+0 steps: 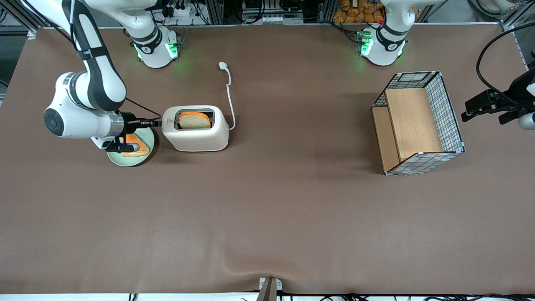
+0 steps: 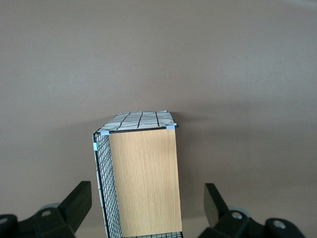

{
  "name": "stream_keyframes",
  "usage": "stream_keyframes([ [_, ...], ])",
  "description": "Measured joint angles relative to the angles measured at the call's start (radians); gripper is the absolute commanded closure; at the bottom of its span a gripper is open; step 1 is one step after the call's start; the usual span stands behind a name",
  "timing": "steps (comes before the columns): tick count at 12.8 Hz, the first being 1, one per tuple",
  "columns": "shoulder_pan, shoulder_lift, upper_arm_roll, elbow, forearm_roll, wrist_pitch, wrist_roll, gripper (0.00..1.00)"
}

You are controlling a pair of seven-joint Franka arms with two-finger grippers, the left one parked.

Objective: Press toaster button with right arm

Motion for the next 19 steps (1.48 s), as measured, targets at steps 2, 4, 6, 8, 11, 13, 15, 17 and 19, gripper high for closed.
stream_keyframes([
  [2, -0.004, 0.016, -0.003, 0.0, 0.021, 0.005, -0.026, 1.0],
  [4, -0.016, 0.032, -0.004, -0.001, 0.049, 0.006, -0.052, 1.0],
  [6, -0.028, 0.043, -0.005, -0.001, 0.072, 0.006, -0.075, 1.0],
  [8, -0.045, 0.057, -0.005, -0.003, 0.104, 0.006, -0.113, 1.0],
  [11, -0.057, 0.072, -0.005, -0.003, 0.129, 0.006, -0.137, 1.0],
  [13, -0.058, 0.074, -0.005, -0.003, 0.133, 0.006, -0.146, 1.0],
  [15, -0.06, 0.085, -0.007, -0.003, 0.145, 0.007, -0.166, 1.0],
  [17, -0.061, 0.107, -0.011, -0.003, 0.164, 0.015, -0.194, 1.0],
  [19, -0.063, 0.128, -0.013, -0.003, 0.178, 0.024, -0.221, 1.0],
])
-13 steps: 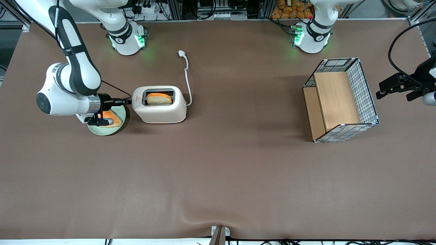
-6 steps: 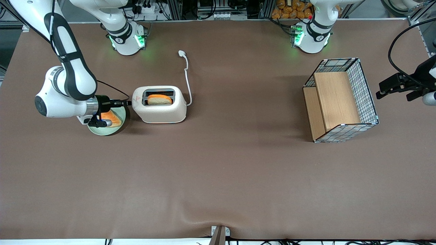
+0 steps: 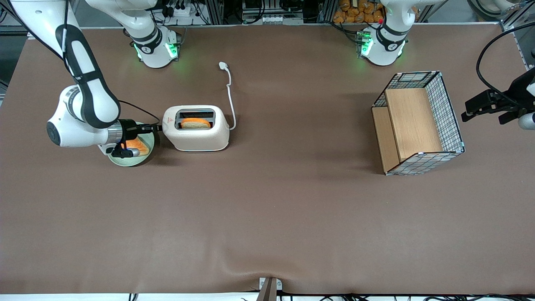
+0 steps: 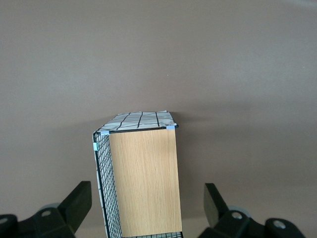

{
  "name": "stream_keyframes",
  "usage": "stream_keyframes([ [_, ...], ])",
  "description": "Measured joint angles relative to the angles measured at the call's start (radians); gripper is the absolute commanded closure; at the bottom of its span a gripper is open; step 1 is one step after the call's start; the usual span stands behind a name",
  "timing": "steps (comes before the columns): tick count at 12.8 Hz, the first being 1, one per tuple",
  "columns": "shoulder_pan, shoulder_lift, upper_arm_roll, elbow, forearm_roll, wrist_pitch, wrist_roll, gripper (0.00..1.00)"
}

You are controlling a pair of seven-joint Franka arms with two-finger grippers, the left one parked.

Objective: Press toaster button with right arm

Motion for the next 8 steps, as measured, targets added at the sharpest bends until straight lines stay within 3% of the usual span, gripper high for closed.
stream_keyframes([
  [8, -0.009, 0.009, -0.002, 0.001, 0.021, -0.004, -0.031, 1.0],
])
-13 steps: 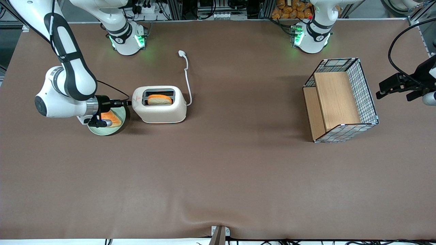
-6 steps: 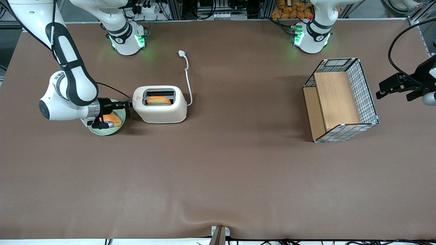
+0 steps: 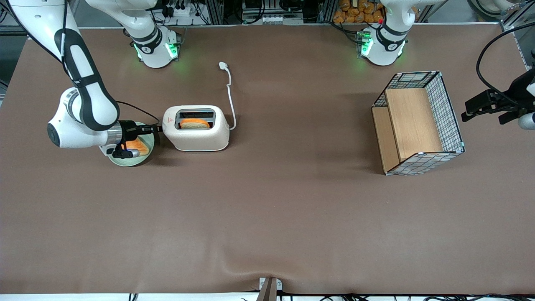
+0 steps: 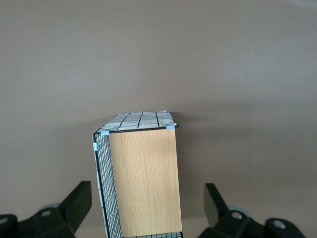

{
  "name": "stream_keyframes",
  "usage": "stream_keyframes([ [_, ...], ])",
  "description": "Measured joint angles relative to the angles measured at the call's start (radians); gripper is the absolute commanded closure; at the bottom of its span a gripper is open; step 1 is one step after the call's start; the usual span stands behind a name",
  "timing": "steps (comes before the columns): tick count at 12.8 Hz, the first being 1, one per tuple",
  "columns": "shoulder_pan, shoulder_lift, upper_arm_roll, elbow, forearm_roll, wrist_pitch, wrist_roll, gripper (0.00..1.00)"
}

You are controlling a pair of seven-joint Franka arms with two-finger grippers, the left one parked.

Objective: Press toaster button with right arm

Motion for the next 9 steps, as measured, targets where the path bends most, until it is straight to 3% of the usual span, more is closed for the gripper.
stream_keyframes([
  [7, -0.03, 0.001, 0.001, 0.087, 0.005, -0.109, -0.012, 1.0],
  [8, -0.037, 0.001, 0.001, 0.112, 0.005, -0.124, -0.012, 0.86],
  [9, -0.044, 0.001, 0.001, 0.134, 0.001, -0.131, -0.012, 0.4],
])
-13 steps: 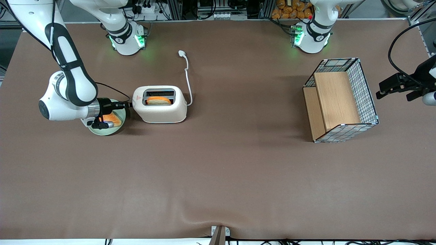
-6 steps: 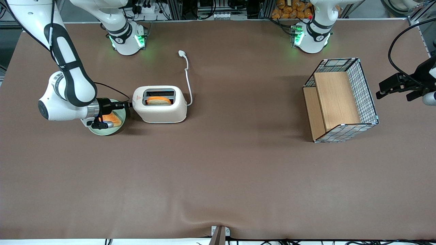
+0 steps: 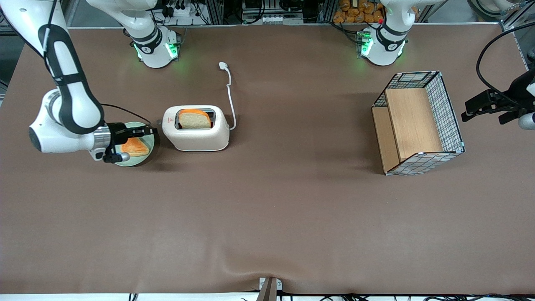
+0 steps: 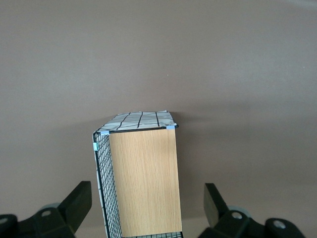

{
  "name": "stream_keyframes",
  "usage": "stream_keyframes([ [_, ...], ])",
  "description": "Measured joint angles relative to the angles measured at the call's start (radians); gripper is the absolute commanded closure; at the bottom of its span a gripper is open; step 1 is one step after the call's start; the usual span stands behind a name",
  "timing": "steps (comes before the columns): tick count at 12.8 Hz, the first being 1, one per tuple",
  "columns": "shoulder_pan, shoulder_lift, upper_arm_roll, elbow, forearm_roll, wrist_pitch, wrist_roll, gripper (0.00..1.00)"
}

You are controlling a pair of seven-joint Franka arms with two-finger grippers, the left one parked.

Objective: Press toaster button with right arm

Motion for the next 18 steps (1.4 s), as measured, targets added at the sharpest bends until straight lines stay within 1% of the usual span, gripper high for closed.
stream_keyframes([
  [1, -0.007, 0.0, 0.0, 0.021, -0.006, -0.003, 0.0, 0.0],
  [5, -0.033, 0.004, 0.0, 0.089, -0.024, -0.02, -0.005, 0.0],
  [6, -0.035, 0.005, 0.0, 0.107, -0.041, -0.024, -0.005, 0.0],
  [8, -0.035, 0.005, 0.001, 0.154, -0.1, -0.026, -0.005, 0.0],
  [11, -0.034, 0.0, 0.008, 0.262, -0.217, -0.035, -0.005, 0.0],
  [14, -0.032, -0.027, 0.014, 0.319, -0.271, -0.04, -0.005, 0.0],
  [16, -0.032, -0.053, 0.014, 0.372, -0.353, -0.051, 0.002, 0.0],
  [18, -0.032, -0.09, 0.014, 0.43, -0.43, -0.113, 0.055, 0.0],
])
